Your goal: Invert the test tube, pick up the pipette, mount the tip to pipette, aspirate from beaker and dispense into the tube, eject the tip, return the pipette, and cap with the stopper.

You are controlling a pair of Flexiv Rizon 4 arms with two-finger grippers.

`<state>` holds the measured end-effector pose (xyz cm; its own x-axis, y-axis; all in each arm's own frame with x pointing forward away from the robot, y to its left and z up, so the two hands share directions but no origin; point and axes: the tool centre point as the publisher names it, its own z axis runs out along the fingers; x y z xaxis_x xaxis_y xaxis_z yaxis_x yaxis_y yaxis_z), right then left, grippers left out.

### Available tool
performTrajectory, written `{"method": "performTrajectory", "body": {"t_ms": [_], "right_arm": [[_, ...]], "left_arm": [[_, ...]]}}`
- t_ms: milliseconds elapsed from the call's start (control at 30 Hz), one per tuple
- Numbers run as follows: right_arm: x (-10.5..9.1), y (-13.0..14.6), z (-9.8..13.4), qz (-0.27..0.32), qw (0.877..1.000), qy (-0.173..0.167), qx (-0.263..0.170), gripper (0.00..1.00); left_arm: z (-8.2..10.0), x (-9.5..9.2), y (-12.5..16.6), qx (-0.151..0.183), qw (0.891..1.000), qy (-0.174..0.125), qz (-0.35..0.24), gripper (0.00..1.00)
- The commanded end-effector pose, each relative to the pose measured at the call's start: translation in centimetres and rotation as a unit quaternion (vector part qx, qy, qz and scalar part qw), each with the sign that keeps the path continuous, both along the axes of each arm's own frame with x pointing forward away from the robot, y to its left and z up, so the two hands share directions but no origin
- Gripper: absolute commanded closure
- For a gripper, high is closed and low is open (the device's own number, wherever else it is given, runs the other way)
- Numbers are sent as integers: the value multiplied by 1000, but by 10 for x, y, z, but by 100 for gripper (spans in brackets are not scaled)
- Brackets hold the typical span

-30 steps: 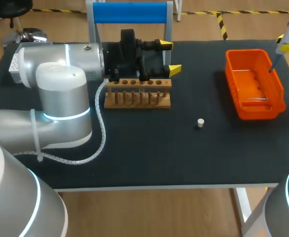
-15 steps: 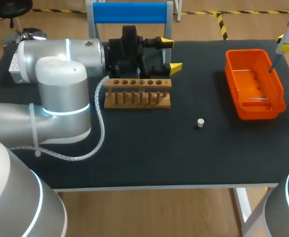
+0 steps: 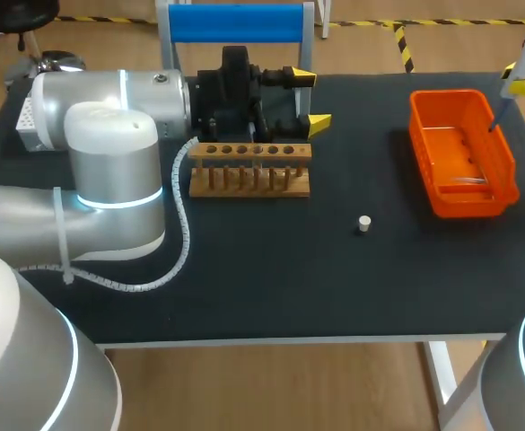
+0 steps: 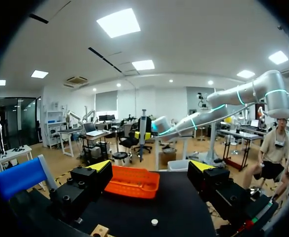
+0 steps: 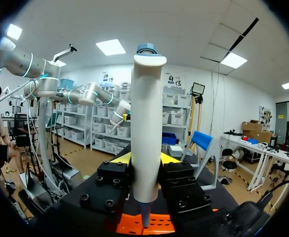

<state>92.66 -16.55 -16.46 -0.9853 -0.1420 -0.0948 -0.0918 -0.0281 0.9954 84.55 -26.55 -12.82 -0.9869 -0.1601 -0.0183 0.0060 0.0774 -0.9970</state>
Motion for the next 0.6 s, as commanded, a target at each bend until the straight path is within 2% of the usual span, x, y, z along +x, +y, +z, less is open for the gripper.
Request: {"method": "performTrajectory", "body": {"t_ms": [33, 100, 433, 533, 600], "right_arm": [[1, -1, 1, 1, 1000, 0, -1, 100], [1, -1, 1, 1, 1000, 0, -1, 100], [-42, 48, 6, -24, 998, -33, -44, 100], [-48, 60, 2, -42, 998, -14, -43, 100], [-54, 70, 0, -47, 997, -19, -58, 100]], "left_arm": [[-1, 0, -1, -1, 1000, -1, 2, 0], [-1, 0, -1, -1, 1000, -1, 2, 0], [-1, 0, -1, -1, 1000, -1, 2, 0], [-1, 0, -1, -1, 1000, -1, 2, 0], [-1, 0, -1, -1, 1000, -1, 2, 0]]}}
